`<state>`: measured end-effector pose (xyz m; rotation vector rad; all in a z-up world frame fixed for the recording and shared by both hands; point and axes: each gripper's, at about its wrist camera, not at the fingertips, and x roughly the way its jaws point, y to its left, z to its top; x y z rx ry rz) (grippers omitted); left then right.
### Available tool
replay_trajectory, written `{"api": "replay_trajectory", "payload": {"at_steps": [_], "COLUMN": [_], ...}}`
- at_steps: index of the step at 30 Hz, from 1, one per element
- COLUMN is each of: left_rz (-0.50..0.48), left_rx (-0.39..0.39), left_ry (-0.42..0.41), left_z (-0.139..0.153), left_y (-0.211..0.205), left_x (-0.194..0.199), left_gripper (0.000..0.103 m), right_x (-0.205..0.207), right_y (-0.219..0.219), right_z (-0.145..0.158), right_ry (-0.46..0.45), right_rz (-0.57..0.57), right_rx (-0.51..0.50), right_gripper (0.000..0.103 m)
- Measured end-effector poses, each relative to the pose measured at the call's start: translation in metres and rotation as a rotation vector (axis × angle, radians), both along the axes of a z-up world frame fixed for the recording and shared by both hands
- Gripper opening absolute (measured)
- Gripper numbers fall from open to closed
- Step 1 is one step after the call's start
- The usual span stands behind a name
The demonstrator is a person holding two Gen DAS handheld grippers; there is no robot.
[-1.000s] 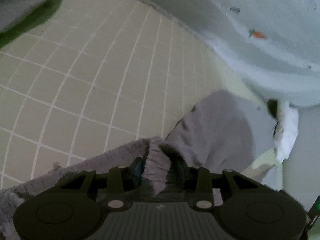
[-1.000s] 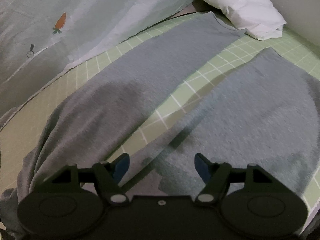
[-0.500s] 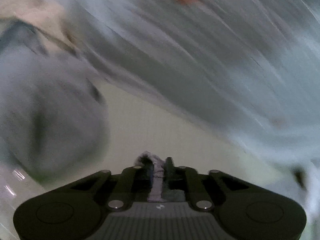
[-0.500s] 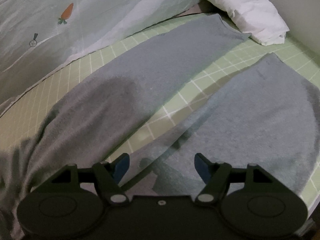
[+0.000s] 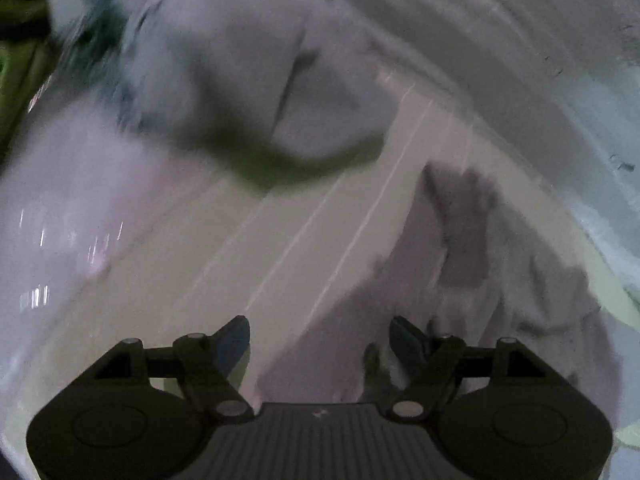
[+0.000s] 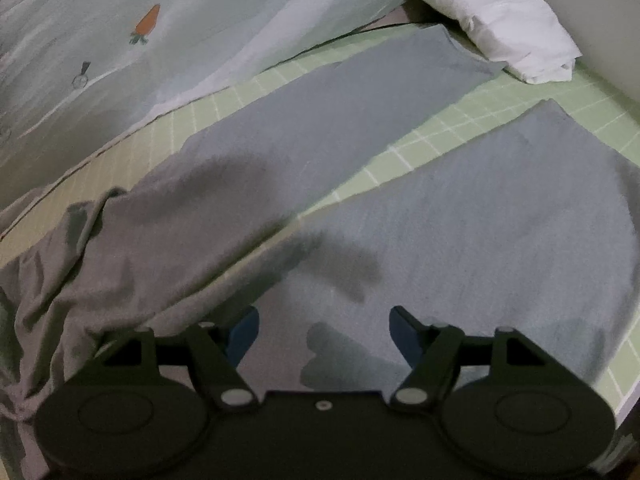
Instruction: Fold clothes
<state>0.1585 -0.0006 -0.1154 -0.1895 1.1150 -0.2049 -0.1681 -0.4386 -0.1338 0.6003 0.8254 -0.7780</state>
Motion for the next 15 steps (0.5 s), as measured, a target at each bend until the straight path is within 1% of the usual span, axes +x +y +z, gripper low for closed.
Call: {"api": "replay_trajectory", "payload": {"at_steps": [3, 5, 6, 7, 9, 11, 13, 15], "left_rz": [0.000, 0.010, 0.018, 0.020, 0.002, 0.019, 0.072, 0.135], "left_rx": [0.001, 0.005, 0.012, 0.037, 0.044, 0.072, 0.098, 0.098], "left_ry": [0.031, 0.046, 0.052, 0.041, 0.009, -0.024, -0.054, -0.055], "left_z": [-0.010, -0.015, -0.016, -0.016, -0.012, -0.008, -0.004, -0.004], "left_y": [0.000, -0.001, -0.002, -0.003, 0.000, 0.007, 0.025, 0.048], "left_x": [-0.006, -0.009, -0.011, -0.013, -0.015, -0.017, -0.017, -0.015], "left_gripper": [0.075, 0.060, 0.040, 0.022, 0.011, 0.009, 0.009, 0.009], "right_x": [0.000, -0.002, -0.003, -0.004, -0.007, -0.010, -0.012, -0.012], "right_y": [0.008, 0.014, 0.017, 0.019, 0.024, 0.030, 0.033, 0.037], "right_z": [-0.001, 0.000, 0.001, 0.002, 0.003, 0.004, 0.003, 0.001], "right_ry": [0.006, 0.008, 0.009, 0.010, 0.011, 0.011, 0.010, 0.010], "right_rz": [0.023, 0.036, 0.040, 0.040, 0.038, 0.035, 0.029, 0.023], "right_rx": [0.003, -0.005, -0.008, -0.011, -0.013, -0.015, -0.012, -0.004], "right_gripper": [0.074, 0.075, 0.075, 0.075, 0.076, 0.076, 0.076, 0.076]}}
